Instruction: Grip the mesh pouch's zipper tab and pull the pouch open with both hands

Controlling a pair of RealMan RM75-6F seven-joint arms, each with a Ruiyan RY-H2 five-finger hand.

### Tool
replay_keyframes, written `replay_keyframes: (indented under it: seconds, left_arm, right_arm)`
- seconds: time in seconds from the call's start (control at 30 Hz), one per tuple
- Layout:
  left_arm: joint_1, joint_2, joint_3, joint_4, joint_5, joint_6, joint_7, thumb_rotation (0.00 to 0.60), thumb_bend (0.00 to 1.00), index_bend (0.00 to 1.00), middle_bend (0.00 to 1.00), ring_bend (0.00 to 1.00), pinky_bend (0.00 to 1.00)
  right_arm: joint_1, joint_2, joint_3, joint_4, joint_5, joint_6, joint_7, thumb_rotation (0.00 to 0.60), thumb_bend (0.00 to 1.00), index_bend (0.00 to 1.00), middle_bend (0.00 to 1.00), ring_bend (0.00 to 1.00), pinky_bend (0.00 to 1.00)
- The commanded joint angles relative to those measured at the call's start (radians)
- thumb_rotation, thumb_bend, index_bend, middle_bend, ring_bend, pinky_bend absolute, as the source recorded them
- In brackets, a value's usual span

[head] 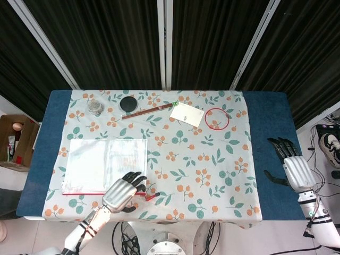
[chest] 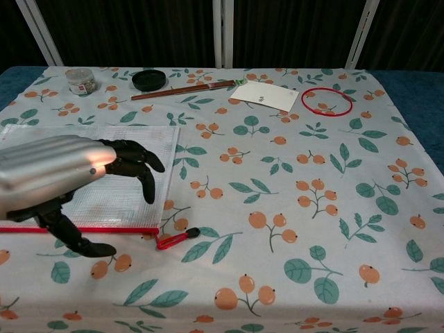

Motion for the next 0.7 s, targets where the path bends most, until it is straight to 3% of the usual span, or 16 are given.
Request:
replay_keyframes:
  seconds: [0.03, 0.33, 0.7]
  left_arm:
    - [-0.006, -0.089, -0.003, 0.015, -0.070, 0.006, 0.042, 0.600, 0.15, 0.42, 0.16, 0.10, 0.16]
    - [-0.037, -0.229, -0.056, 0.064, -0.225, 0.041, 0.116, 0.600, 0.25, 0.41, 0.16, 0.10, 0.16]
    - [-0.060, -0.289, -0.036, 0.079, -0.385, 0.113, 0.272, 0.600, 0.27, 0.40, 0.15, 0.10, 0.16]
  right_arm:
    - [0.006, -0.008, -0.001, 0.009, 0.002, -0.006, 0.004, 0.600, 0.18, 0.05, 0.09, 0.00, 0.01]
    - [0.009, -0.010, -0.005, 0.024, 0.006, -0.004, 0.020, 0.600, 0.18, 0.05, 0.09, 0.00, 0.01]
    - [0.008, -0.021, -0.014, 0.054, 0.012, -0.007, 0.054, 0.600, 0.18, 0.05, 0.09, 0.00, 0.01]
